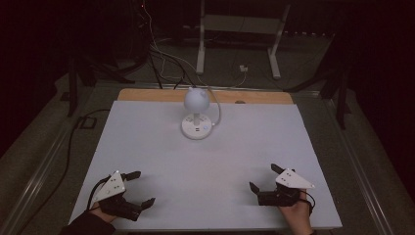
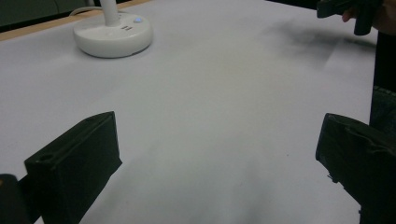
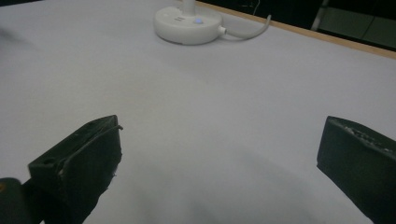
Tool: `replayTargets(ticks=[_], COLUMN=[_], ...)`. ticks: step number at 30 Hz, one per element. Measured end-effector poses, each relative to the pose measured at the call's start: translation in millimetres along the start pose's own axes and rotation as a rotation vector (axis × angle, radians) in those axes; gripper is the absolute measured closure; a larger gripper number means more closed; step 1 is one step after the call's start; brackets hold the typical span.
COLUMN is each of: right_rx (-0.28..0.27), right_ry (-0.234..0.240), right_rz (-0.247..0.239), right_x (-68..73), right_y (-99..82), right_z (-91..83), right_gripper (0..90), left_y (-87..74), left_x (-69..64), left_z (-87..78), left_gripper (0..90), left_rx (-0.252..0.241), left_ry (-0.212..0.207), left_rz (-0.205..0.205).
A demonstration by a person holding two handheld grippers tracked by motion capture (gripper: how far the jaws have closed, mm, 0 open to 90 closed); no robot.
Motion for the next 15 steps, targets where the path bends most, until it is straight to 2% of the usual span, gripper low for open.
replayTargets(ticks=[7,15], right_rx=[0.002,0.022], right_ry=[-0.01,-0.027], right_rz=[-0.002,-0.031], right_x=[-0.5,-1.2], right_y=[-0.4,-2.6], right_z=[-0.5,0.5], right_gripper=[0.0,0.0], left_y=[0.5,0.0], left_x=[0.1,0.0], left_z=[-0.4,0.1], left_gripper=[0.3,0.3], left_rx=[-0.007,0.005], left_ry=[-0.001,0.003], left_rz=[-0.003,-0.004])
Point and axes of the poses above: each handheld gripper's, and its own axes: z roughly forward along the jaws, y roughly out of its top, x roughly to its left, the point moved 5 cm from there along z, roughly forward along the jaws, and after that the axes turned 1 degree about x, right-handed, at the moved point
